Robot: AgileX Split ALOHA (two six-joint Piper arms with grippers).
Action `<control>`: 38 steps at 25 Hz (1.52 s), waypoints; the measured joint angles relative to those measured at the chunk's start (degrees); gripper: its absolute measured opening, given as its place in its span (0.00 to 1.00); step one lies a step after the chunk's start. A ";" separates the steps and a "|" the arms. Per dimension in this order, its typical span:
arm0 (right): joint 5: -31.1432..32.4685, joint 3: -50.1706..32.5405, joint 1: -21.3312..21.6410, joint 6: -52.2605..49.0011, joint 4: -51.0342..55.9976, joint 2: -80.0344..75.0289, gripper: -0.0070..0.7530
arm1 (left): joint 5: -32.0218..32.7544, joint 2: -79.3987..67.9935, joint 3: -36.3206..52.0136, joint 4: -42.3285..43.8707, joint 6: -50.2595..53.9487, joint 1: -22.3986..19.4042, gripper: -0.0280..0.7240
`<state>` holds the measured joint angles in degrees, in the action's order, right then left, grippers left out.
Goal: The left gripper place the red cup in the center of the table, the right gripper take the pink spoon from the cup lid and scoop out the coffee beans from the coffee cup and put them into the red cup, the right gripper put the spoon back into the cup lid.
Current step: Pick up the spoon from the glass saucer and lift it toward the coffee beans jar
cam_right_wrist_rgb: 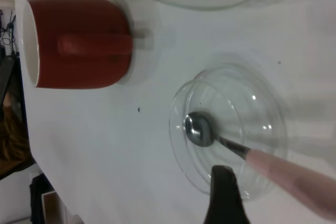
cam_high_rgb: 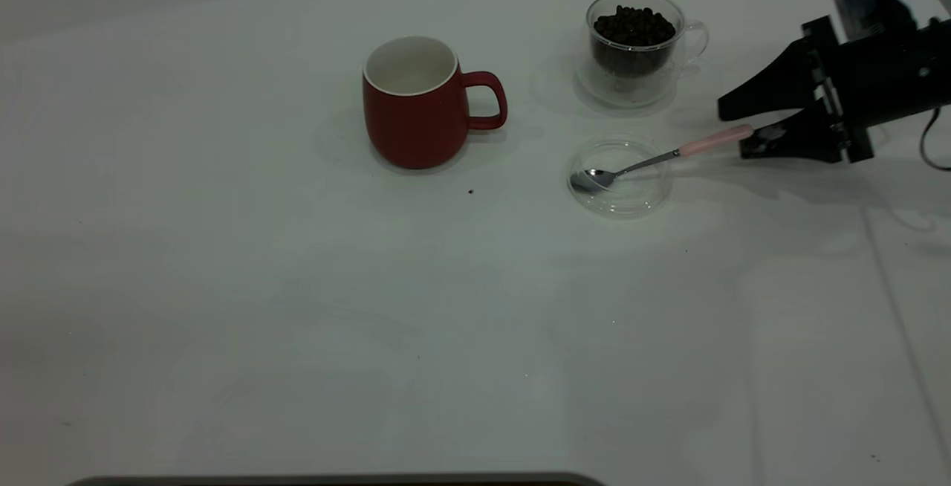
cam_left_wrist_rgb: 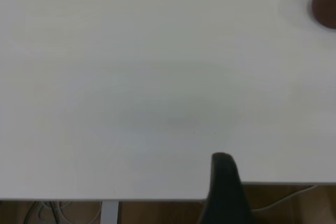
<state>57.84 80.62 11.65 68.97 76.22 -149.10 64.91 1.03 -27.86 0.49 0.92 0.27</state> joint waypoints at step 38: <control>0.62 0.99 -0.77 -3.33 -8.69 3.96 0.14 | 0.00 0.00 0.00 0.00 0.20 0.00 0.82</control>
<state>58.47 81.61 10.88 65.64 67.53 -145.14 64.91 1.03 -27.86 0.49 1.12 0.27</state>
